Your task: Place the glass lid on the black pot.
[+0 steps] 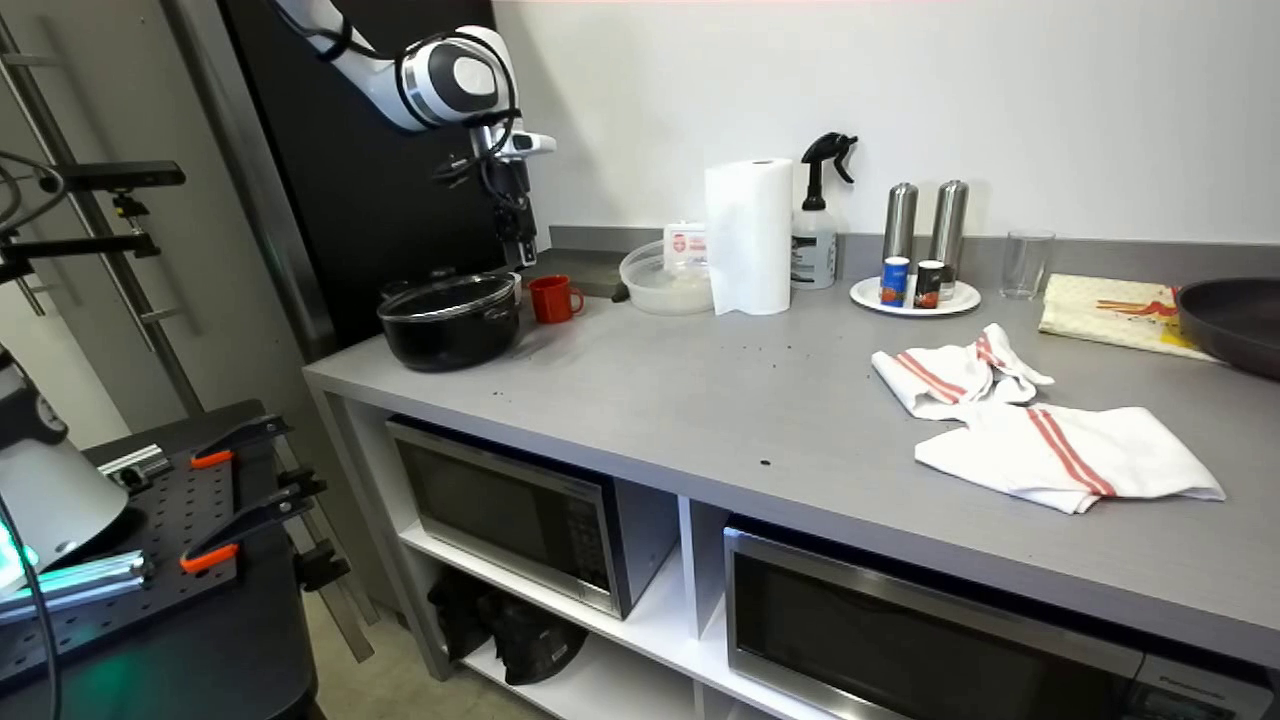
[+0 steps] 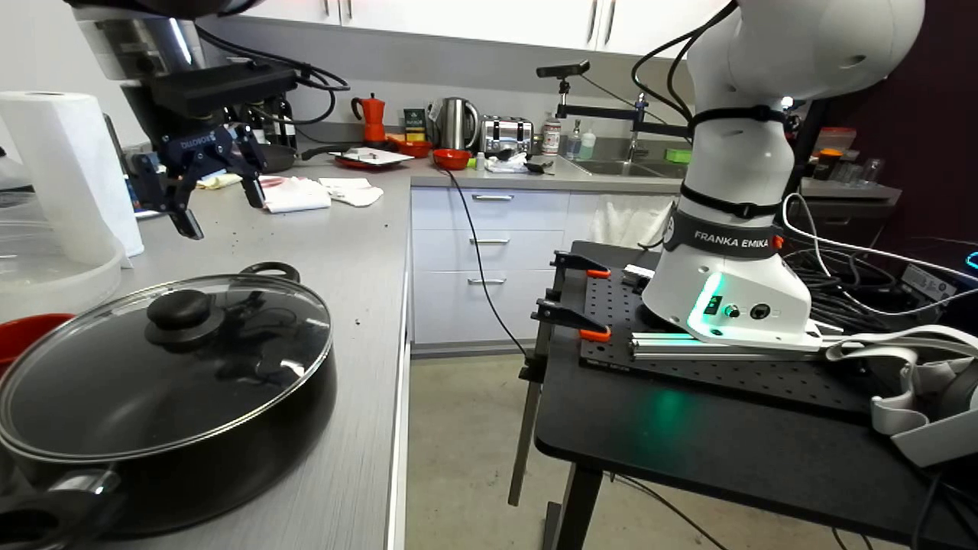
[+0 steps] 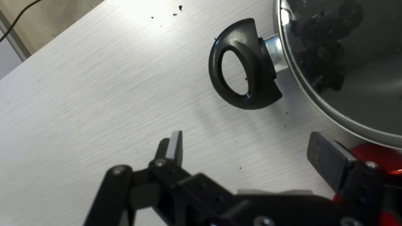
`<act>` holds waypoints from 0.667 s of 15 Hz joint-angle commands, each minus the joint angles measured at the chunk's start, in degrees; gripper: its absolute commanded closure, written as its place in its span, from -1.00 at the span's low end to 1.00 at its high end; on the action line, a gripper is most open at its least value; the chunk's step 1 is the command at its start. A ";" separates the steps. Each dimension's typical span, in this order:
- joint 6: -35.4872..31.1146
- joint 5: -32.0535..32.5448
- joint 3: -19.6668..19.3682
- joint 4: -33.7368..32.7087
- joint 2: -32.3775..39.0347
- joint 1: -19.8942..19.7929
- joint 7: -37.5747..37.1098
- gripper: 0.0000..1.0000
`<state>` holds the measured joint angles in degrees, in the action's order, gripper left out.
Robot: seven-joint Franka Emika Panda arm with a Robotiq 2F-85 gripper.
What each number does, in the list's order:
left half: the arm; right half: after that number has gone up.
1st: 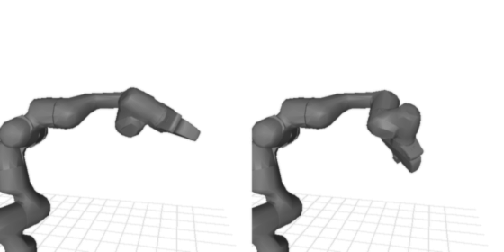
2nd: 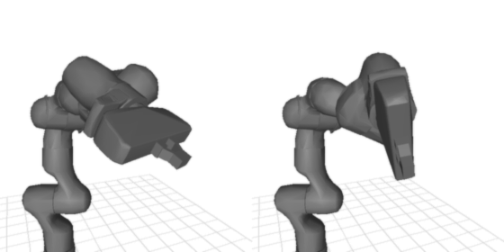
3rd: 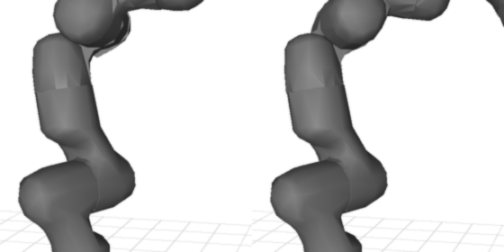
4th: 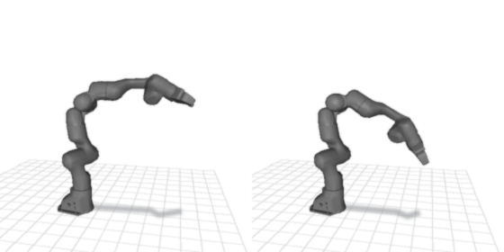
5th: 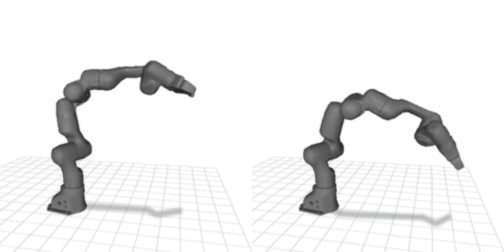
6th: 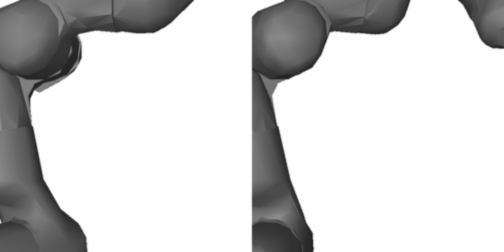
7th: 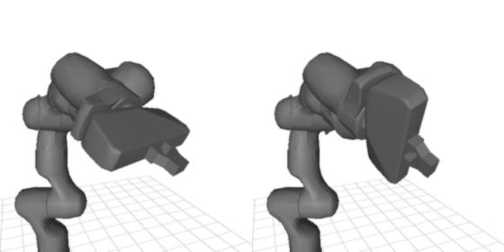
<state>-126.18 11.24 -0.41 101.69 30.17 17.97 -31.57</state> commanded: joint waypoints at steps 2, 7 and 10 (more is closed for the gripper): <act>-2.91 0.55 -1.07 0.05 1.04 0.77 -6.76 -1.00; -3.82 1.56 -1.57 0.90 2.05 1.77 -12.36 -1.00; -4.29 2.00 -1.38 2.03 1.75 2.43 -14.58 -1.00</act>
<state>-128.75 11.68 -1.14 102.16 32.48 18.97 -42.86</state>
